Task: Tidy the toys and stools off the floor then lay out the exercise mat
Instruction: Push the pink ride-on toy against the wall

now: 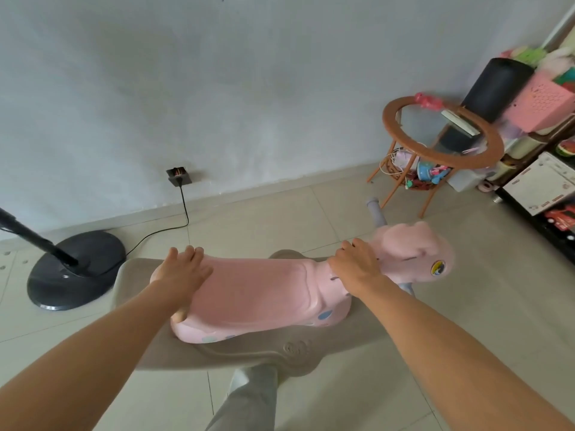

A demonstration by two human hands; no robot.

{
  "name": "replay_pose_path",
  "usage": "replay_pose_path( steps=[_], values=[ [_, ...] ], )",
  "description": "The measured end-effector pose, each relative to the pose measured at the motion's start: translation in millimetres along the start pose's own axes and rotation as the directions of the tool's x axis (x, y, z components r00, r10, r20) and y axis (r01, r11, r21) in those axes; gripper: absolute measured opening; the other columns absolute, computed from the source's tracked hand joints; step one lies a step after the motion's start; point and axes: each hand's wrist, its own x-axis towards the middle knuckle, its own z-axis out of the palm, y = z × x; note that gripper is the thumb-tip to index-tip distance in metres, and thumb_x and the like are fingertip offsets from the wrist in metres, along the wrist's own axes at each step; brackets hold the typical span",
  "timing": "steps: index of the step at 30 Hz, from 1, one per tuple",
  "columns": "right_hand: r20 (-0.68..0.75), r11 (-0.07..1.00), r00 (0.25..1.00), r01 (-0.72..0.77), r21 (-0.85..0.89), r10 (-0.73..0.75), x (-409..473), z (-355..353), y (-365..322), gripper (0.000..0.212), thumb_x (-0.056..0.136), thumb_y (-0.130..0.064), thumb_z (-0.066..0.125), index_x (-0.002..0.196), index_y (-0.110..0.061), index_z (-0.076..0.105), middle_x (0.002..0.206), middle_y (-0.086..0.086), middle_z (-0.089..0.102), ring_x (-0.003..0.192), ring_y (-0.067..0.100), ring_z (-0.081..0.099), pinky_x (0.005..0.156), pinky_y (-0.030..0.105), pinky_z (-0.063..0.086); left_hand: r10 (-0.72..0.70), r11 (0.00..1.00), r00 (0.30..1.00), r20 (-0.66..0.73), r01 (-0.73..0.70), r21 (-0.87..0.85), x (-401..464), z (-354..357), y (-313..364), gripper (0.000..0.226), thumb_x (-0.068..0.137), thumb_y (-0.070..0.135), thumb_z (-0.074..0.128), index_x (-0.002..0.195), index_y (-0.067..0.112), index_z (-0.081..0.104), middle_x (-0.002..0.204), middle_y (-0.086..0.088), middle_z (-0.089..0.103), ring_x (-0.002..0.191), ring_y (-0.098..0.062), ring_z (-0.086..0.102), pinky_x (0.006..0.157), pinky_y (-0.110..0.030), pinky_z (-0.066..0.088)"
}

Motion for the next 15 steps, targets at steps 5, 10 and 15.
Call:
replay_pose_path(
  steps=[5,10,15],
  values=[
    [0.063,1.0,0.998,-0.025,0.001,0.025,57.2,10.7,52.0,0.022,0.094,-0.03,0.051,0.111,-0.019,0.06,0.112,0.002,0.063,0.108,0.022,0.048,0.086,0.031,0.031,0.044,0.999,0.999,-0.01,-0.044,0.017,88.7,-32.1,-9.3,0.094,0.062,0.033,0.072,0.14,0.024,0.021,0.145,-0.013,0.017,0.131,-0.029,0.023,0.104,-0.04,0.026],
    [0.109,1.0,0.994,-0.027,0.017,0.025,113.8,12.2,102.3,0.022,0.094,-0.029,0.052,0.11,-0.017,0.062,0.113,0.004,0.064,0.109,0.024,0.049,0.088,0.031,0.032,0.078,0.997,0.997,0.001,-0.078,0.021,162.9,-60.2,-19.4,0.095,0.062,0.032,0.072,0.14,0.023,0.02,0.144,-0.014,0.018,0.13,-0.03,0.023,0.105,-0.041,0.026],
    [0.103,0.998,0.994,-0.045,0.045,0.04,172.5,11.4,160.1,0.022,0.096,-0.03,0.049,0.11,-0.018,0.062,0.112,0.003,0.064,0.109,0.023,0.049,0.086,0.031,0.032,0.119,0.993,0.993,-0.002,-0.119,0.015,231.1,-105.7,-39.4,0.09,0.062,0.033,0.073,0.138,0.023,0.025,0.141,-0.014,0.021,0.127,-0.031,0.026,0.102,-0.039,0.028]
  ],
)
